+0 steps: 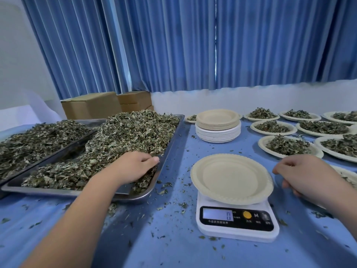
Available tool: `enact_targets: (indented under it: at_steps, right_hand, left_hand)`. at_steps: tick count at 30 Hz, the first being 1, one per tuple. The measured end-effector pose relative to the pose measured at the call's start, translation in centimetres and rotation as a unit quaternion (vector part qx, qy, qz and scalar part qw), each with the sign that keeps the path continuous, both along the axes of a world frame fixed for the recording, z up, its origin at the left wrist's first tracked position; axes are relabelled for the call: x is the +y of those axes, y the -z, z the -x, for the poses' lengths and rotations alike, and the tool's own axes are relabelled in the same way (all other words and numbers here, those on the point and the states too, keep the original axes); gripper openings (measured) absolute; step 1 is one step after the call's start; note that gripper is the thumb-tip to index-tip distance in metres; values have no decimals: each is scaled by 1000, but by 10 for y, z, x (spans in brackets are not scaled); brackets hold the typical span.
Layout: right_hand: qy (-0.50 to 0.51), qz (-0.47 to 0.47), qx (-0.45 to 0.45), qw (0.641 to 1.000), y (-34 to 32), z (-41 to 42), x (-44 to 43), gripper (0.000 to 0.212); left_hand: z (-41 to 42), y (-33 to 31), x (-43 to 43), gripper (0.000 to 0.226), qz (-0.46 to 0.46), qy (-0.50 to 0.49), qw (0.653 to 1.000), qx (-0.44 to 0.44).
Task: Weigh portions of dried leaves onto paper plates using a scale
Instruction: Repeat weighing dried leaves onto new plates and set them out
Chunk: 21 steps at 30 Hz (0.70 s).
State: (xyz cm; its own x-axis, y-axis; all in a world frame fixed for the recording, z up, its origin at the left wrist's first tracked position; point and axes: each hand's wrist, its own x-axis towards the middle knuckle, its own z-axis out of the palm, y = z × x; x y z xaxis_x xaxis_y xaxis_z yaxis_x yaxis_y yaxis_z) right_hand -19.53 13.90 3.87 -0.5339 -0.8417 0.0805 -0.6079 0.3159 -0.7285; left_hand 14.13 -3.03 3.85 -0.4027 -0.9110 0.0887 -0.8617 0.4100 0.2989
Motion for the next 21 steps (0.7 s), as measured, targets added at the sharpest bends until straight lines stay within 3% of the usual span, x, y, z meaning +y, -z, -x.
enact_targets:
  at_steps: [5,8,11,17,21]
  right_hand:
    - [10,16,-20,1000,5,8,-2,26]
    - [8,9,-10,1000,6,7,-1,29]
    - [15,6,-8,1000,3,7,0,26]
    - [20,-3,10,1000,0,4,2,23]
    - [17,-9,29,999,-2,2,2,24]
  left_hand:
    - [-4,0,20,86,65,-1,998,-18]
    - [-3,6,29,95,3,18,999,-37]
    - [-1,9,34,94,-48,0,997,-54]
    - [-3,9,42,72,-23,0,999,-34]
    - [-2,11,51,81,-15,17,999,-33]
